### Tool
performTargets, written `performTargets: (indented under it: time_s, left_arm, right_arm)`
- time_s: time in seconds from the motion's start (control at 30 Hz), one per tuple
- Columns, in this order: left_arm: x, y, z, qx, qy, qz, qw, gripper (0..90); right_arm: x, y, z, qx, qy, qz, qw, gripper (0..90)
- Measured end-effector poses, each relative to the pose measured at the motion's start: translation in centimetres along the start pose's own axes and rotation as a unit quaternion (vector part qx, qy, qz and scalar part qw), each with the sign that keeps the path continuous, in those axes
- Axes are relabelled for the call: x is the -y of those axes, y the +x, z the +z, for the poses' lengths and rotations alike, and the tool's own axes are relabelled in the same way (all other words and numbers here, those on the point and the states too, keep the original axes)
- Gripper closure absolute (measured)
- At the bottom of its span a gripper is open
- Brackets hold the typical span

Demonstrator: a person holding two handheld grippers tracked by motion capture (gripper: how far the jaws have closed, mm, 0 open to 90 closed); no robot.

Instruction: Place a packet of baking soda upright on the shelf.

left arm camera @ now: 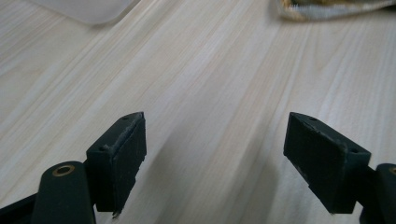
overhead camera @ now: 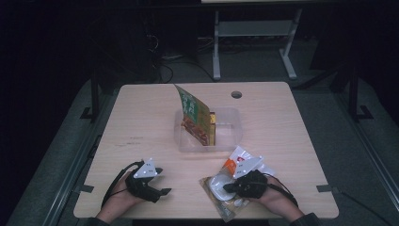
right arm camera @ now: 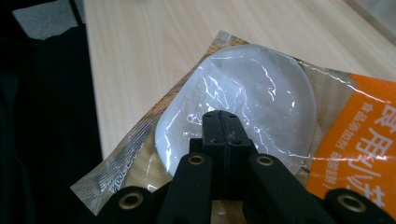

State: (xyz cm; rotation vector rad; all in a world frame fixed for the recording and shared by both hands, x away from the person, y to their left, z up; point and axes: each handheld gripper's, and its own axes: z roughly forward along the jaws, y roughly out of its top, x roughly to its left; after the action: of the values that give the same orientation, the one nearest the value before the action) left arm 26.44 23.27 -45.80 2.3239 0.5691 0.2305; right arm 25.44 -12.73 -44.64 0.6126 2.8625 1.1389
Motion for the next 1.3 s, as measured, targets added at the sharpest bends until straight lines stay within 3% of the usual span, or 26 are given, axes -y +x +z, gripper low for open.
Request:
performTargets:
  time_s: [0.1, 0.13, 0.2, 0.27, 0.6, 0.77, 0.9, 1.13, 1.3]
  left_arm:
    - [-0.3, -0.2, 0.0, 0.011, -0.011, -0.01, 0.9998, 21.8]
    - [-0.4, -0.2, 0.0, 0.014, -0.011, -0.005, 0.9998, 21.9]
    - [-0.6, -0.4, 0.1, 0.019, -0.013, -0.005, 0.9997, 21.9]
    - [-0.9, -0.6, 0.2, 0.022, -0.018, -0.007, 0.9996, 21.9]
    - [-2.5, -1.2, 0.6, 0.039, -0.041, -0.009, 0.9984, 22.5]
    - [-3.6, -1.8, 1.4, 0.047, -0.049, -0.02, 0.9975, 23.2]
    - [-4.4, -2.4, 2.2, 0.051, -0.044, -0.021, 0.9975, 23.5]
    - [-5.9, -2.8, 4.2, 0.08, -0.049, -0.045, 0.9946, 26.0]
    - [-6.8, -3.2, 6.4, 0.101, -0.034, -0.046, 0.9932, 28.8]
  right_arm:
    - [-0.4, 0.7, 0.5, -0.011, -0.001, -0.01, 0.9999, 90.0]
    - [-0.6, 0.8, 0.8, -0.013, 0.001, -0.026, 0.9996, 90.0]
    - [-1.0, 1.3, 1.2, -0.02, 0.001, -0.025, 0.9995, 90.0]
    - [-1.5, 1.7, 1.8, -0.025, 0.0, -0.043, 0.9987, 90.0]
    - [-3.2, 2.6, 3.6, -0.017, -0.003, -0.067, 0.9976, 90.0]
    - [-2.8, 2.2, 2.4, -0.004, -0.022, -0.036, 0.9991, 87.0]
    - [-2.0, 1.4, 0.5, 0.02, -0.047, -0.002, 0.9987, 78.3]
    - [-0.8, -0.1, -2.1, 0.066, -0.079, 0.037, 0.994, 60.8]
    - [0.0, -0.9, -3.5, 0.081, -0.095, 0.062, 0.9902, 50.6]
